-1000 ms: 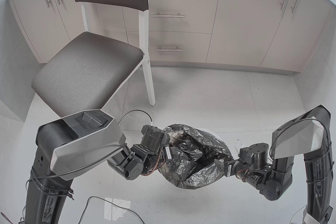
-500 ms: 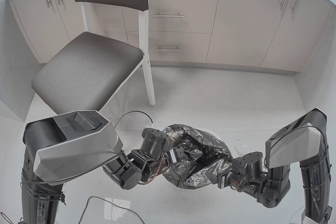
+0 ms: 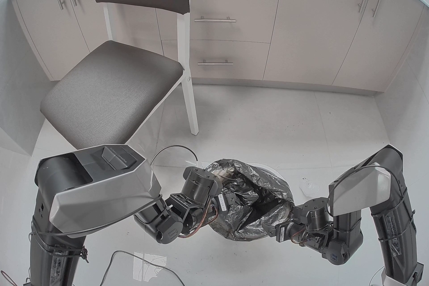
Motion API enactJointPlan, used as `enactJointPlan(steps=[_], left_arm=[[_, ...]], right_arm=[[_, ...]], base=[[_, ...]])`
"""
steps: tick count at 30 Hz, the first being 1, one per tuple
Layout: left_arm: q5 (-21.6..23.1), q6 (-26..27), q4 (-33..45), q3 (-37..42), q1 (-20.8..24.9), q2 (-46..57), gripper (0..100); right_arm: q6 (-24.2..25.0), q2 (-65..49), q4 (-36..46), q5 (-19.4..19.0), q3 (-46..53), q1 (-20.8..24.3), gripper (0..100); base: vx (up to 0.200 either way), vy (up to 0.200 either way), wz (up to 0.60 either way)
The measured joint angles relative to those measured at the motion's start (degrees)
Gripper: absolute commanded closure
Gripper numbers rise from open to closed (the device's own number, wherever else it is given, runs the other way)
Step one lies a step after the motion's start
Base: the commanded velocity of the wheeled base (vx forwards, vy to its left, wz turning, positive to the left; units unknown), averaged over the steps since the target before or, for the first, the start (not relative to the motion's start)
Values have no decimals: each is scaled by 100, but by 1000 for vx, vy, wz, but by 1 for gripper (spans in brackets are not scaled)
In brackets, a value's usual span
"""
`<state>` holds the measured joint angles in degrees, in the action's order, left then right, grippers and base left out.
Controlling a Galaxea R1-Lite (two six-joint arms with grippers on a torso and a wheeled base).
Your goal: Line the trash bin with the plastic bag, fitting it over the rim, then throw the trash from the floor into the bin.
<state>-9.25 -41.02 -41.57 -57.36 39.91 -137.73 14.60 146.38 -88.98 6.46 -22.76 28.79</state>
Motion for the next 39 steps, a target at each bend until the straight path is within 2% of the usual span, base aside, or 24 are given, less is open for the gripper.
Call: enactJointPlan(steps=[14,19,25,35,39], left_arm=[[0,9,-123,-9,-1,-52,0],[0,27,-561,2,-6,-74,0],[28,286,-1024,-11,-11,-102,0],[401,347,-986,-457,-246,-340,0],[635,350,-964,-603,-393,-430,0]], right_arm=[[-18,-151,2,11,50,-93,0],[-67,-658,2,21,269,-44,0],[-260,-1179,5,87,251,-55,0],[-769,-873,41,350,-1012,-151,0],[-873,-658,545,380,-1626,-184,0]], base=[[0,0,0],[0,0,0],[0,0,0],[0,0,0],[0,0,0]])
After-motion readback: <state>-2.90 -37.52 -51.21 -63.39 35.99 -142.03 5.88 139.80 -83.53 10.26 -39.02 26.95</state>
